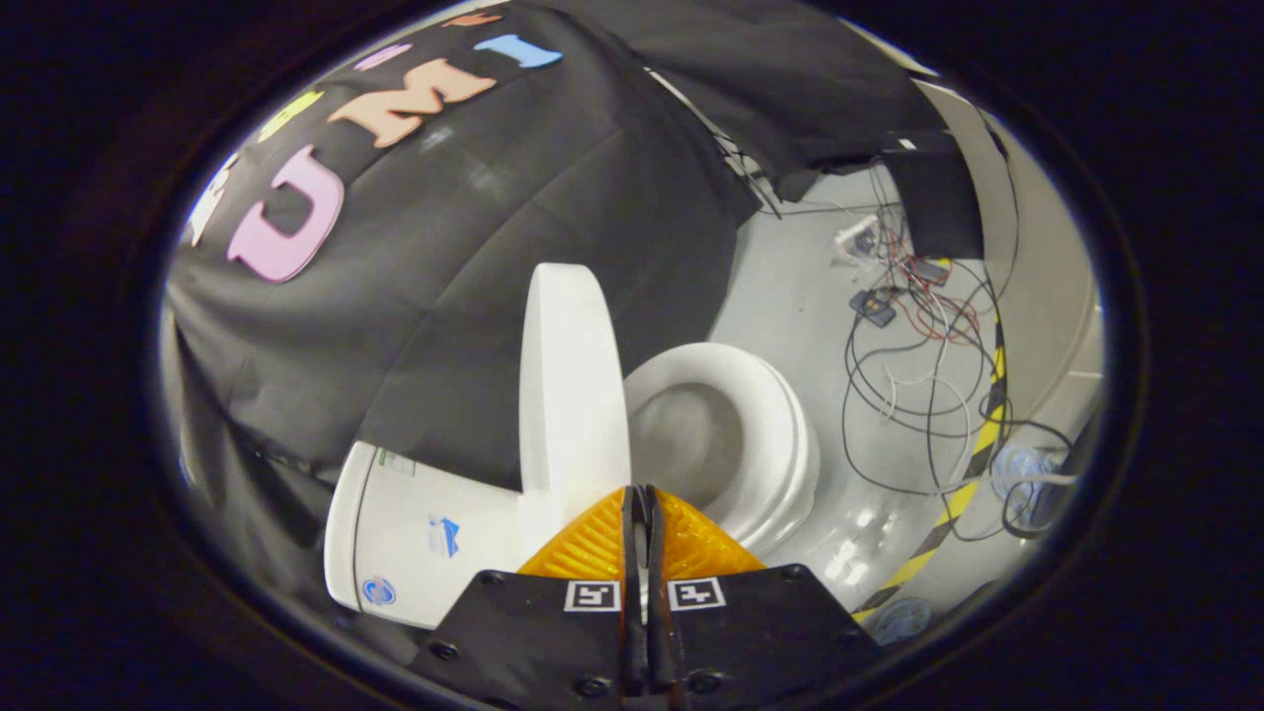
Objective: Open the toilet lid.
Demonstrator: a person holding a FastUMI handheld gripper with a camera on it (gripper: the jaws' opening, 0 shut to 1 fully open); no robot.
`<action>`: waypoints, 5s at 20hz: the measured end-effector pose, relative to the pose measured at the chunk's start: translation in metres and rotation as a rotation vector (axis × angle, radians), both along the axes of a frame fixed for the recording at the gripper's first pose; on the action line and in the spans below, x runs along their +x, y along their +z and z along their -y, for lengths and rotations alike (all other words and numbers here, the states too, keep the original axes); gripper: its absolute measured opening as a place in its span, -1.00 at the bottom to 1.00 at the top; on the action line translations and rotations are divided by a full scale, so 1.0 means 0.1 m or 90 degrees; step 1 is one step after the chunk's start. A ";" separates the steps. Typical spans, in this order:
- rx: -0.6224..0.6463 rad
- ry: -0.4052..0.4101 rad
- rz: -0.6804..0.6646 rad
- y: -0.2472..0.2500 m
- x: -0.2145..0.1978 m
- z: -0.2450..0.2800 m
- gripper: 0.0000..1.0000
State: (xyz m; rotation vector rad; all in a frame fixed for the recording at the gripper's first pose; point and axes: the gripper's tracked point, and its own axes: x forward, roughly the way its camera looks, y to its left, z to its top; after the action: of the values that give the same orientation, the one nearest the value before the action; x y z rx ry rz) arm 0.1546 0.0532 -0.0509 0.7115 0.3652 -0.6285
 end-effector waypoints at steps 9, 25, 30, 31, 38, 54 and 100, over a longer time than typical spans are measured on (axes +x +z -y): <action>-0.067 0.040 -0.005 0.21 0.06 -0.25 -0.93; -0.136 0.074 0.019 0.46 0.16 -0.53 -0.93; -0.160 0.078 0.022 0.53 0.17 -0.61 -0.93; -0.169 0.080 0.024 0.56 0.18 -0.65 -0.93; -0.218 0.092 0.050 0.72 0.21 -0.84 -0.93; -0.238 0.124 0.079 0.91 0.50 -1.46 -0.87; -0.574 0.270 -0.118 0.93 1.30 -3.18 0.27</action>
State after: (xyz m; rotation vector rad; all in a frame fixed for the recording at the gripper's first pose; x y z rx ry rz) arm 0.2845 0.3716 0.0425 -0.2878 0.3437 -0.3878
